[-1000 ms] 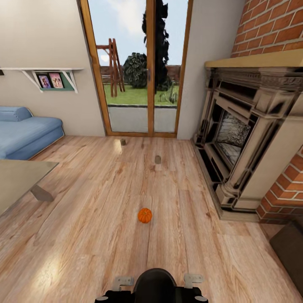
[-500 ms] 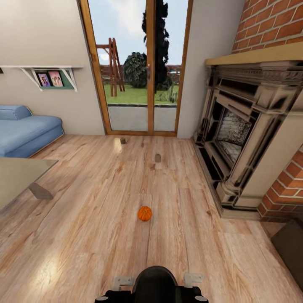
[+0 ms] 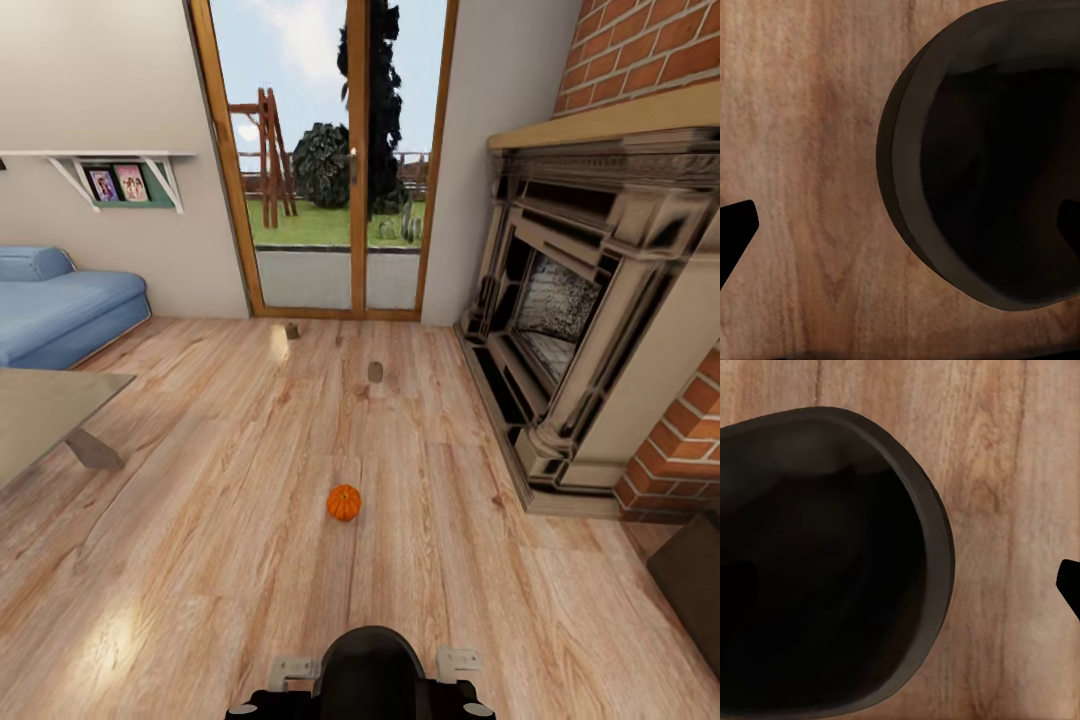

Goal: Place each of the two pumpkins and all three candles from the living room inside a cabinet in the living room (use any cabinet), then make sure every cabinet is closed, and position the cauldron so it is next to a table in the living room.

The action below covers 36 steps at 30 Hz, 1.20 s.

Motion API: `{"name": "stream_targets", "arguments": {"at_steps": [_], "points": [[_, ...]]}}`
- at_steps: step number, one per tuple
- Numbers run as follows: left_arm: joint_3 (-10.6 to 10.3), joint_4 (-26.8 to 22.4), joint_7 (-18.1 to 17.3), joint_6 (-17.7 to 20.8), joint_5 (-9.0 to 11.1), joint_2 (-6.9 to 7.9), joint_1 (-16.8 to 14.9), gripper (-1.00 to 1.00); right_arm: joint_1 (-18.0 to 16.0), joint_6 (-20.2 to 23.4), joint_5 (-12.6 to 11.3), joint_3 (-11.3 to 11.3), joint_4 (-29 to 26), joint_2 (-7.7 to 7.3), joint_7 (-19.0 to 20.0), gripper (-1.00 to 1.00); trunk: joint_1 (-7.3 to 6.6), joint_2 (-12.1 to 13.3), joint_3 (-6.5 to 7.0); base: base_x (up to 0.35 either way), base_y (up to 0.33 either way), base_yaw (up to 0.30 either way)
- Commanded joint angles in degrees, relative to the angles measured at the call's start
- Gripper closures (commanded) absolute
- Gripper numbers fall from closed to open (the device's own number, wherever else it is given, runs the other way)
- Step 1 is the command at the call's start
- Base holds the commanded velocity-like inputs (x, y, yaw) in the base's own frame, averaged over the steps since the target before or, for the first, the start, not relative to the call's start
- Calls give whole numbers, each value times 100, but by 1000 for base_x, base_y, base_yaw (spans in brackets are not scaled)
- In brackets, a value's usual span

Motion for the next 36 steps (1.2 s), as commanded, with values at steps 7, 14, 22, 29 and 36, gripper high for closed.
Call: {"name": "stream_targets", "arguments": {"at_steps": [7, 14, 22, 29, 36], "points": [[-33, -10, 5, 28, 57, 4, -4, -100, -2, 0, -62, 47, -8, -3, -37, -100, 154, -284, -131, 0, 0, 0], [-33, -10, 5, 28, 57, 4, -1, -100, -2, -2, -65, 46, -8, 0, -41, -100, 307, -565, -256, 0, 0, 0], [-33, -10, 5, 28, 57, 4, -1, -100, -2, -2, -66, 46, -8, -1, -42, -100, 483, -886, -400, 0, 0, 0], [-33, -10, -38, 28, 57, 4, -5, -100, -2, -2, -66, 46, -8, -4, -42, -100, 637, -1166, -526, 0, 0, 0], [-33, -10, -67, 28, 65, 4, -3, -100, -2, -2, -66, 46, -8, -3, -42, -100, 791, -1447, -651, 0, 0, 0]]}}
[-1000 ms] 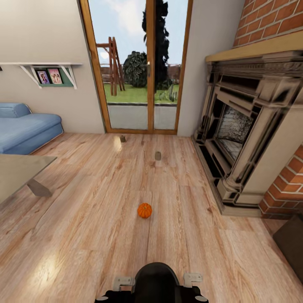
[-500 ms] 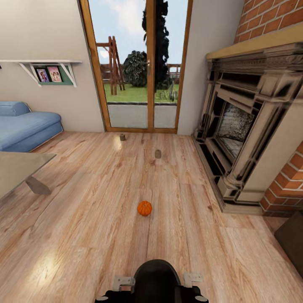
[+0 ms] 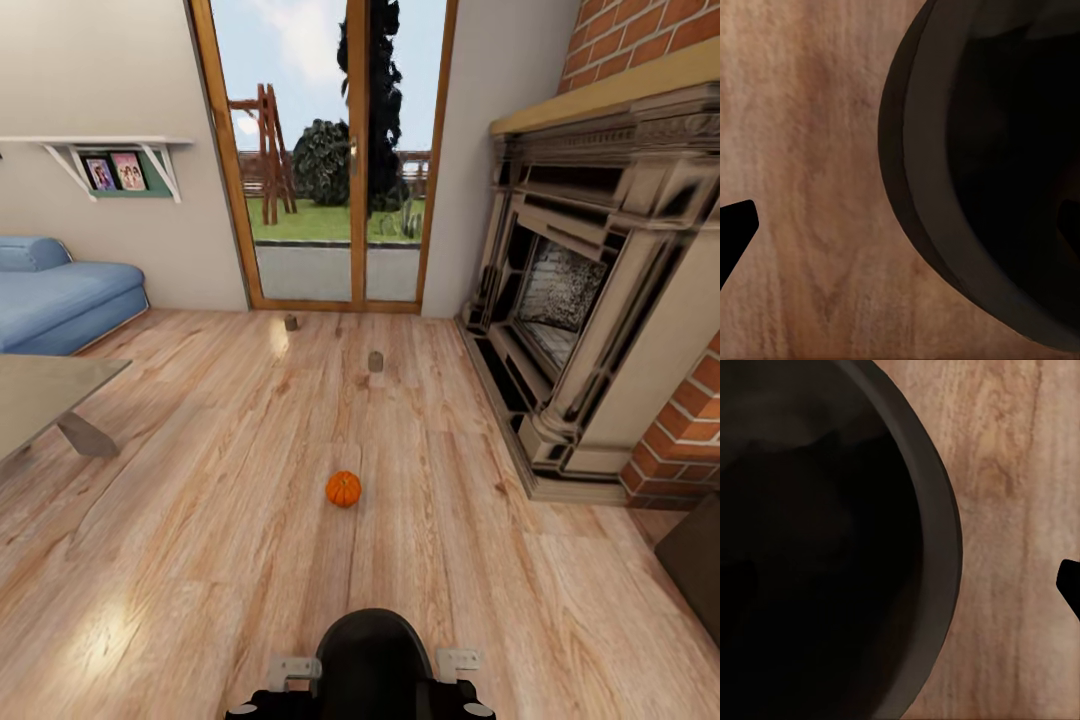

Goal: Place each of the two pumpkins and all three candles from the living room inside a cabinet in the living room (use any cabinet), then make sure every cabinet is closed, and position the cauldron so it is next to a table in the living room.

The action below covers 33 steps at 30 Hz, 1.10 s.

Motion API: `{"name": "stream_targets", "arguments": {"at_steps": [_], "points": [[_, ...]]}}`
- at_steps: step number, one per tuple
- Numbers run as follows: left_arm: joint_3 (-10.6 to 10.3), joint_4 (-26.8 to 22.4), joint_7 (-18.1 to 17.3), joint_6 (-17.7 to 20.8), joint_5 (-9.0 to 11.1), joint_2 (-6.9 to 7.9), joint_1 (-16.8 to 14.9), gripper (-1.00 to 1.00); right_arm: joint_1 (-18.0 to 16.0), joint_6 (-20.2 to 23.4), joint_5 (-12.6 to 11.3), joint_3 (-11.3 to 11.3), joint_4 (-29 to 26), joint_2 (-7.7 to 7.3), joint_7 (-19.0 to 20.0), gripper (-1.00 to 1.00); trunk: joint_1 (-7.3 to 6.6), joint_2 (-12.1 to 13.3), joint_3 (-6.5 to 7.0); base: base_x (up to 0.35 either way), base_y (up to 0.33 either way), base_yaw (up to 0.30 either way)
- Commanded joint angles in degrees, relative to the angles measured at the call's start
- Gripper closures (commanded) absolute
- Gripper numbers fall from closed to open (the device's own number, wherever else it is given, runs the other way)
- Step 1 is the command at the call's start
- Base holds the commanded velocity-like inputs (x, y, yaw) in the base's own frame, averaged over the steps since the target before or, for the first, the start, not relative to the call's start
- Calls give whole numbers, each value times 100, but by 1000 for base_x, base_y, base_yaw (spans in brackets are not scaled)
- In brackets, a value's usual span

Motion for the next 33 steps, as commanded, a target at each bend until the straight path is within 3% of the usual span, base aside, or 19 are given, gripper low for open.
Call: {"name": "stream_targets", "arguments": {"at_steps": [1, 20, 33], "points": [[-30, -6, -2, 29, 58, 4, -2, -100, -2, 13, -59, 49, -7, -4, -40, -100, 22, -43, -23, 0, 0, 0], [-29, -10, -7, 29, 58, 4, -4, -100, -2, 13, -59, 49, -7, -4, -48, -100, 439, -805, -364, 0, 0, 0], [-30, -9, -7, 29, 58, 4, -2, -100, -2, 27, -68, 21, -3, -5, -59, -100, 439, -805, -364, 0, 0, 0]]}}
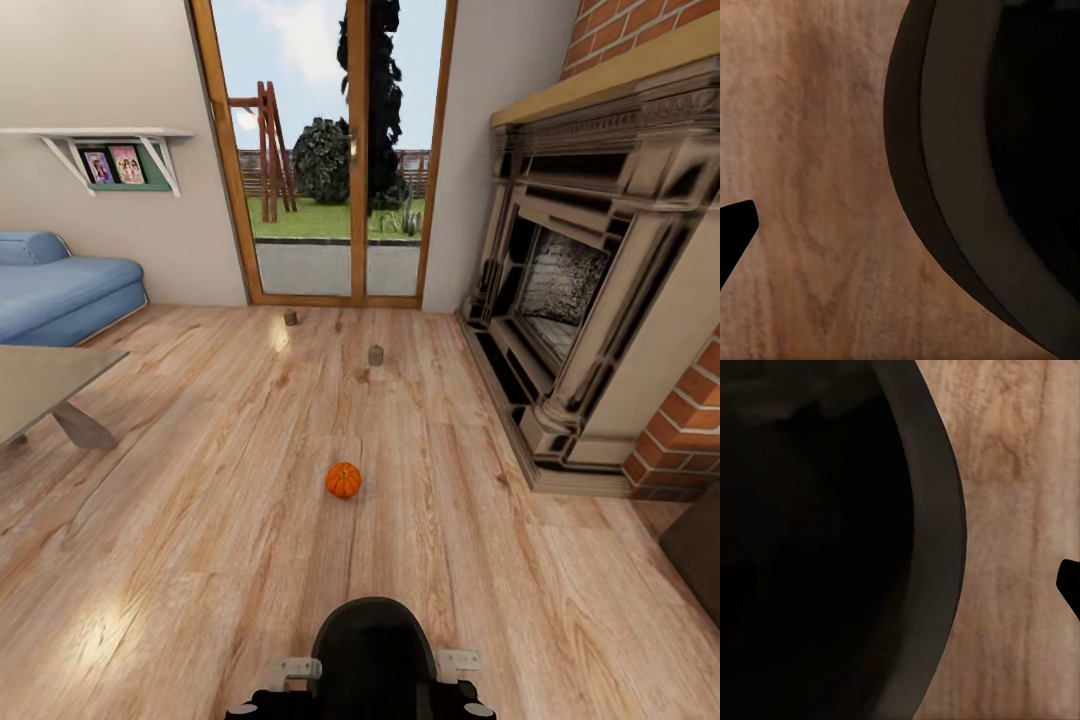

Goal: Place each of the two pumpkins and all three candles from the living room inside a cabinet in the living room (use any cabinet), then make sure every cabinet is closed, and position the cauldron so it is next to a table in the living room.

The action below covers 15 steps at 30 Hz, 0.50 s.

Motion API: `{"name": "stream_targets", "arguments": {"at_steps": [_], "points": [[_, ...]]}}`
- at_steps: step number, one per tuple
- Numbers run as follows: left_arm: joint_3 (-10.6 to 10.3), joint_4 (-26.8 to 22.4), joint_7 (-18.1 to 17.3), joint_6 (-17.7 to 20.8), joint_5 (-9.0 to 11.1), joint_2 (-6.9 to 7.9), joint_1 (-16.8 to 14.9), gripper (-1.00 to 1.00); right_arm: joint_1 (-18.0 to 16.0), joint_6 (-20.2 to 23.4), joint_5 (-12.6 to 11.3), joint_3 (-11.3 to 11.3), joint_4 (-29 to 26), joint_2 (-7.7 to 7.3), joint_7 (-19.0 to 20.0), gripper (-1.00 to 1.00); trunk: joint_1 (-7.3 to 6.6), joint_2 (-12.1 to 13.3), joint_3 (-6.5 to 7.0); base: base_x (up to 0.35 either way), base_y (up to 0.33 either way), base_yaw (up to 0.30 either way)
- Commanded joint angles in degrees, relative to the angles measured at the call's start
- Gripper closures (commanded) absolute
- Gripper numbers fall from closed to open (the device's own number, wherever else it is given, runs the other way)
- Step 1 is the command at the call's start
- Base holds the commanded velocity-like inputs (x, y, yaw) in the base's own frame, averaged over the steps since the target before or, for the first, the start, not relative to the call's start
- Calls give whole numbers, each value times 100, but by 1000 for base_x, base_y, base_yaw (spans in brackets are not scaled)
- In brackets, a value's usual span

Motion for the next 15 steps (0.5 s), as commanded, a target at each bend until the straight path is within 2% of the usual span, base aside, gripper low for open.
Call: {"name": "stream_targets", "arguments": {"at_steps": [1, 7, 13, 15], "points": [[-27, -10, 0, 29, 58, 4, 0, -100, -1, 16, -59, 43, -6, -3, -43, -100, -1, -2, -5, 0, 0, 0], [-29, -10, 0, 29, 58, 4, -1, -100, -1, 31, -67, 25, -3, -3, -55, -100, -1, -2, -5, 0, 0, 0], [-30, -10, 1, 29, 64, 4, -3, -100, -1, 36, -68, 24, -2, -3, -67, -100, 131, -242, -112, 0, 0, 0], [-30, -10, 1, 29, 62, 4, 0, -100, -1, 36, -73, 24, -2, -3, -68, -100, 131, -242, -112, 0, 0, 0]]}}
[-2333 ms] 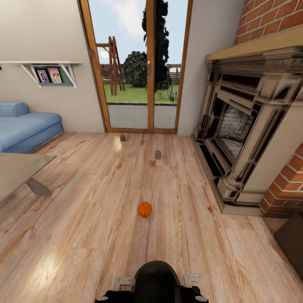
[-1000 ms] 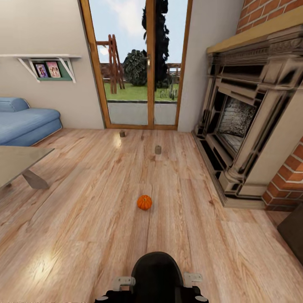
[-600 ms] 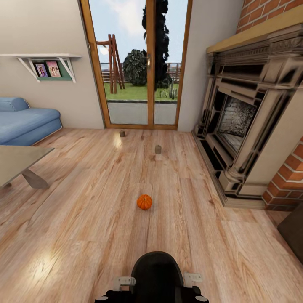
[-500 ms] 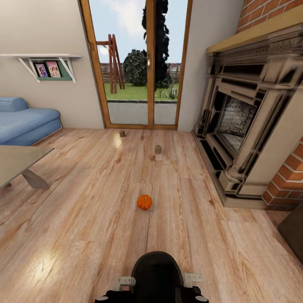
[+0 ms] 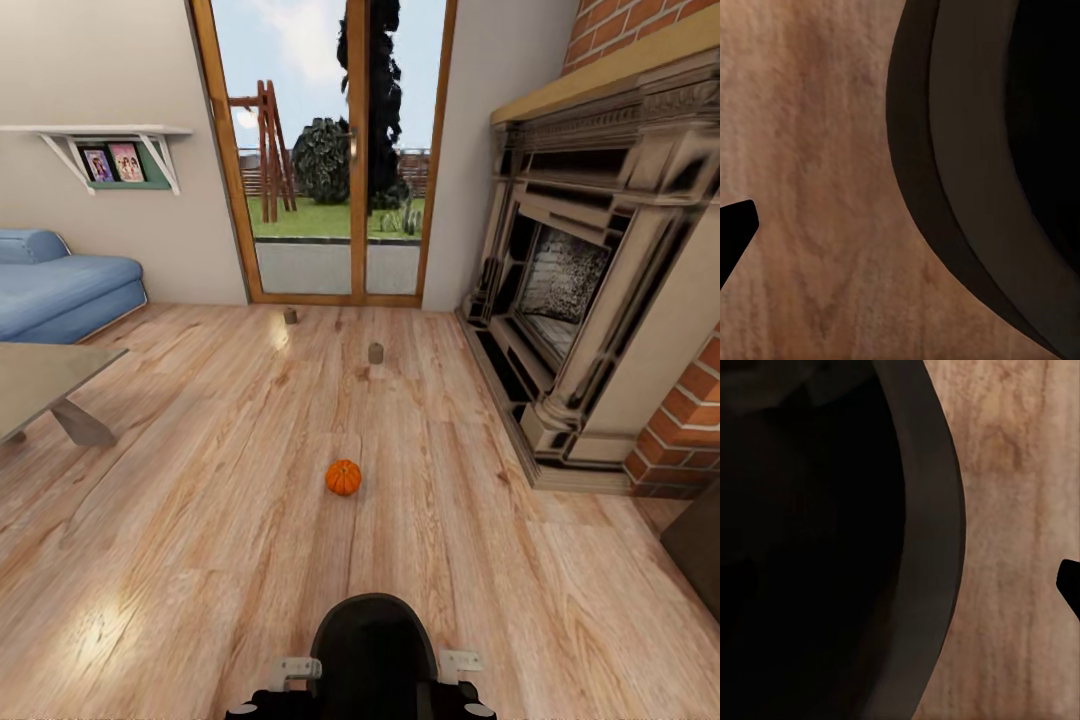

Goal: Place each of the two pumpkins and all three candles from the living room inside a cabinet in the living room (use any cabinet), then make sure every cabinet is closed, and position the cauldron so it is next to a table in the living room.

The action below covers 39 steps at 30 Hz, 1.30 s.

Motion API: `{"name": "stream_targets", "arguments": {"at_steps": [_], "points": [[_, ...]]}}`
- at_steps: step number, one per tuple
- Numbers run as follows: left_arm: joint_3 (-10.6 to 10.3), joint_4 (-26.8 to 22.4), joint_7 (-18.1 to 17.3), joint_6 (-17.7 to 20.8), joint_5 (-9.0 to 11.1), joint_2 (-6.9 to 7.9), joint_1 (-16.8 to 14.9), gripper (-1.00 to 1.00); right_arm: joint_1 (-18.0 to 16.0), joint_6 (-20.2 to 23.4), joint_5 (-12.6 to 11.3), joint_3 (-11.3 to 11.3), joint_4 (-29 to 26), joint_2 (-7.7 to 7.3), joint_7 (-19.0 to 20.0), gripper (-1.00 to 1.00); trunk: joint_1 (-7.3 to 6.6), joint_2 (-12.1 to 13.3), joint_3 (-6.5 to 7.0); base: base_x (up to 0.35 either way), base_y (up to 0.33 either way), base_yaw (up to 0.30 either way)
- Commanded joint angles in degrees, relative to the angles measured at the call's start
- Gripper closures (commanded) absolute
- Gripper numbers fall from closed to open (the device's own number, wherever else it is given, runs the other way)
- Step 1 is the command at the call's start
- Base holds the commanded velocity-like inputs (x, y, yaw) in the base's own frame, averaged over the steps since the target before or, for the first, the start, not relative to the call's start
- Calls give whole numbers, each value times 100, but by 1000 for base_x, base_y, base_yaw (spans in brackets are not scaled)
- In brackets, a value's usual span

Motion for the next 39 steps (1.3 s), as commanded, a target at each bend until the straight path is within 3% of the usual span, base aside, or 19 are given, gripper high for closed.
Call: {"name": "stream_targets", "arguments": {"at_steps": [1, 12, 20, 39], "points": [[-30, -9, 0, 29, 56, 4, -2, -100, -1, 17, -61, 49, -8, -3, -42, -100, -1, -2, -5, 0, 0, 0], [-28, -9, 2, 29, 62, 4, -2, -100, -2, 11, -76, 41, 36, -3, -47, -100, -1, -2, -5, 0, 0, 0], [-30, -9, 1, 29, 63, 4, -3, -100, -1, -238, -78, 36, 706, -3, -47, -100, -1, -2, -5, 0, 0, 0], [-24, -9, 38, 29, 77, 4, -2, -100, -1, -291, -72, 40, 756, 5, -47, -100, -1, -2, -5, 0, 0, 0]]}}
